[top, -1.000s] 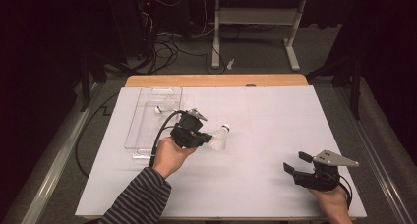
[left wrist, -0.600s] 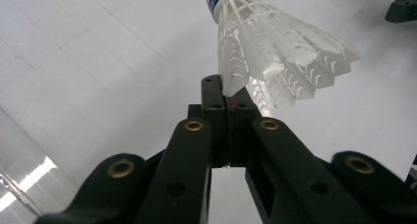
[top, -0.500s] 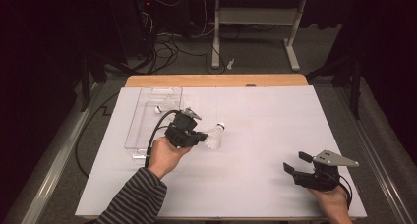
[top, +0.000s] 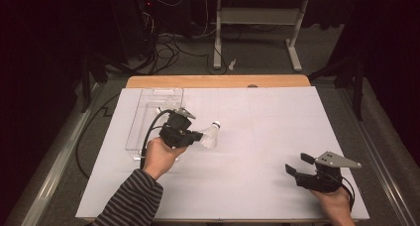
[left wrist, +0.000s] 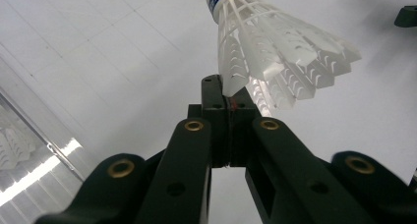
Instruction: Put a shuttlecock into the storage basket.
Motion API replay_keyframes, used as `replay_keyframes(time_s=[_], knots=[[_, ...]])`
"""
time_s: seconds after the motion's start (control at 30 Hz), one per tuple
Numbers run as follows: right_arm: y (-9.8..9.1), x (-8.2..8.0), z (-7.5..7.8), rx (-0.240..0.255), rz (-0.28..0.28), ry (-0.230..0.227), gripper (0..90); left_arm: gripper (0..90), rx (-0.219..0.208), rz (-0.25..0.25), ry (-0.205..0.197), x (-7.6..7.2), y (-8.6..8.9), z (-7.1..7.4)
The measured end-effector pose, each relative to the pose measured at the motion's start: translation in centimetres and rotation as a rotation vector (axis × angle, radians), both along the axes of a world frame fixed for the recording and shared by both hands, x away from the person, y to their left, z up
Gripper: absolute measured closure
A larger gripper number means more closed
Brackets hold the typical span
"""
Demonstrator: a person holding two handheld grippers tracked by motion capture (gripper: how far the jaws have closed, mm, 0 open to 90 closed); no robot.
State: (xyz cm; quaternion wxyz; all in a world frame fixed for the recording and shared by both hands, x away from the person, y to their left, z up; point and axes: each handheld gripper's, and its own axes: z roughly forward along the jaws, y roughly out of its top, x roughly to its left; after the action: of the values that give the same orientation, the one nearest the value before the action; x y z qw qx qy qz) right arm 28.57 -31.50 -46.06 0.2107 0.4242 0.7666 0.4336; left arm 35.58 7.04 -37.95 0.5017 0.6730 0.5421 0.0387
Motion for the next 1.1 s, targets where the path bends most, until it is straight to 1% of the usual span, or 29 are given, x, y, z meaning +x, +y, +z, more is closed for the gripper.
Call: replay_keyframes(time_s=[0.23,0.33,0.37,0.43,0.47,0.6,0.67,0.7,0.73,1.1], knots=[[0.0,0.0,0.0,0.001,0.0,0.001,27.3,89.6,-0.005,0.017,0.0,0.1,0.5,0.0],[0.0,0.0,0.0,0.002,0.0,0.0,27.3,89.6,0.0,0.017,0.001,0.1,0.8,0.1],[0.0,0.0,0.0,0.001,-0.001,0.001,27.3,89.6,-0.007,0.024,0.0,0.1,0.9,0.1],[0.0,0.0,0.0,0.001,-0.001,0.001,27.3,89.6,-0.004,0.024,0.0,0.1,1.1,0.2],[0.0,0.0,0.0,0.002,-0.001,0.0,27.3,89.6,-0.011,0.03,-0.001,0.1,1.1,0.2],[0.0,0.0,0.0,0.002,-0.001,0.0,27.3,89.6,-0.008,0.029,-0.002,0.1,1.5,0.3],[0.0,0.0,0.0,0.001,0.0,0.0,27.2,89.6,-0.015,0.039,-0.003,0.1,1.5,0.3],[0.0,0.0,0.0,0.001,0.0,0.0,27.3,89.6,-0.008,0.034,-0.003,0.1,1.6,0.3],[0.0,0.0,0.0,0.0,-0.001,0.0,27.2,89.6,-0.016,0.04,-0.003,0.1,1.6,0.3],[0.0,0.0,0.0,0.0,0.0,0.0,27.2,89.6,-0.019,0.059,-0.007,0.2,2.6,0.4]])
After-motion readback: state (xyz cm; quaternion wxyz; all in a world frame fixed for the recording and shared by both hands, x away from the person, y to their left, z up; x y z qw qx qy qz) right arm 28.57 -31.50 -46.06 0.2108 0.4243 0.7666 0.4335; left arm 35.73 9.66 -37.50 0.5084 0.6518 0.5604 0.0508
